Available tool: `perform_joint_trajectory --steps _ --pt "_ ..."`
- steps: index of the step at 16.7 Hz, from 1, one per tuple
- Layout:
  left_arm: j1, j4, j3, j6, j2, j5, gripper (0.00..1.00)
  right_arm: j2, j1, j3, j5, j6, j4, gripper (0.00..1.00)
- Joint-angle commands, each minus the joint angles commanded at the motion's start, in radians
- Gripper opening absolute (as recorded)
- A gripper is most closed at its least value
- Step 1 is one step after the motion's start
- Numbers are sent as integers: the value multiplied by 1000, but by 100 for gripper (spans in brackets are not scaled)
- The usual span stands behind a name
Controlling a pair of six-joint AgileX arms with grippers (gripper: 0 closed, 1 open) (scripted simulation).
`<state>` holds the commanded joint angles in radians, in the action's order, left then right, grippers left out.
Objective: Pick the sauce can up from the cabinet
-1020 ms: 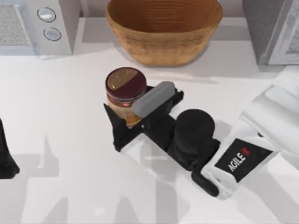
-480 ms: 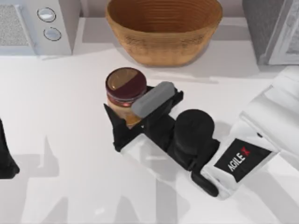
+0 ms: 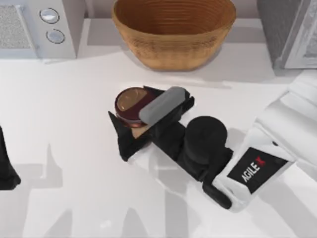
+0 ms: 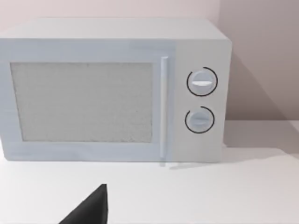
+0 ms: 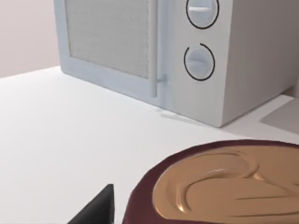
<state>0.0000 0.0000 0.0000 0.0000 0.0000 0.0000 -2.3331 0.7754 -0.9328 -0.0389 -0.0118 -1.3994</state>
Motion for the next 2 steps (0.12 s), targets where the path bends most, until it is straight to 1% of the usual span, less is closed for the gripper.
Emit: perform_joint_trajectory --steps 2 --pt "0 0 0 0 0 0 100 0 0 0 0 0 0 100"
